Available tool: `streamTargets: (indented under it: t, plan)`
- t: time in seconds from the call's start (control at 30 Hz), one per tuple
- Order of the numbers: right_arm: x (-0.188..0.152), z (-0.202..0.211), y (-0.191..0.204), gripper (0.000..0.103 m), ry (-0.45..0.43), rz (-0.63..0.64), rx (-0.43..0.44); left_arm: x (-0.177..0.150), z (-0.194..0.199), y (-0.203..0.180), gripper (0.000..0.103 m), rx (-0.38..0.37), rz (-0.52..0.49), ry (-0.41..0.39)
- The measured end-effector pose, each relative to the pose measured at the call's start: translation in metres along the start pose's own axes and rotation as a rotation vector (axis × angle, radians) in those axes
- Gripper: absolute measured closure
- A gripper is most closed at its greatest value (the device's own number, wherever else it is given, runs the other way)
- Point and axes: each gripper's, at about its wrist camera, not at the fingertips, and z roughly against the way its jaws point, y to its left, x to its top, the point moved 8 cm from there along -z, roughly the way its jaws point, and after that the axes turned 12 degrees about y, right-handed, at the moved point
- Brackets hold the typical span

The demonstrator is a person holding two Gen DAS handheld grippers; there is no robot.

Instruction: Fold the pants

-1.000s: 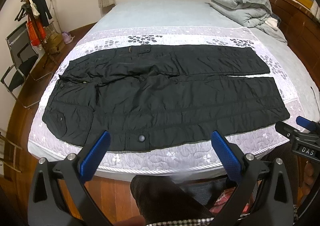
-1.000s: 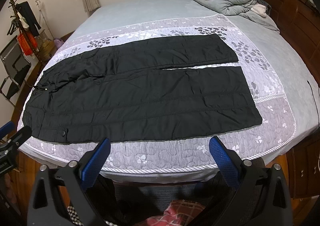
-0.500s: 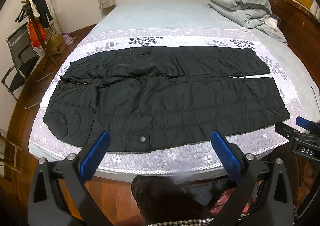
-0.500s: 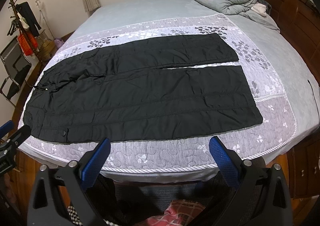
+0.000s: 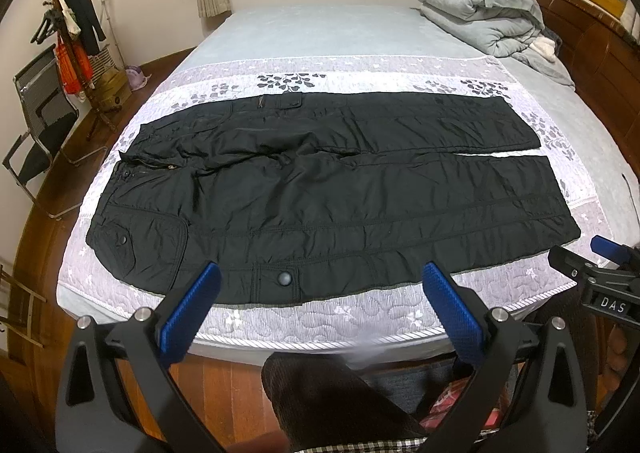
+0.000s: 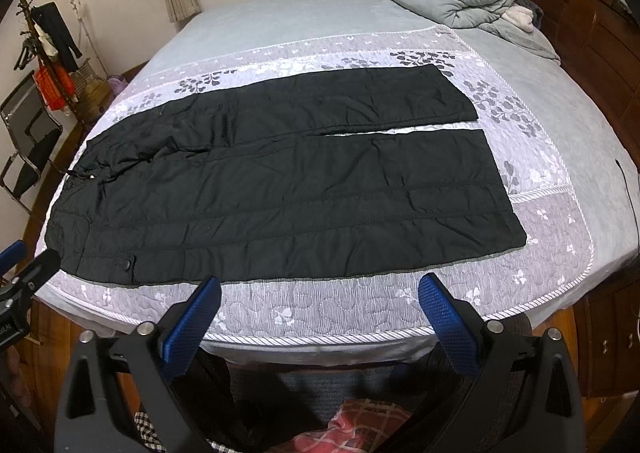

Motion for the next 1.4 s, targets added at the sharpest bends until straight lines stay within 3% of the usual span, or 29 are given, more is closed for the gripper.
streamTargets:
  t: [1.4]
  plan:
    - [-0.0016, -0.0086, -0.005, 0.004, 0.015, -0.008, 0.002, 0.0028, -0.006, -0.0044, 0.003, 0.005, -0.009, 0.008]
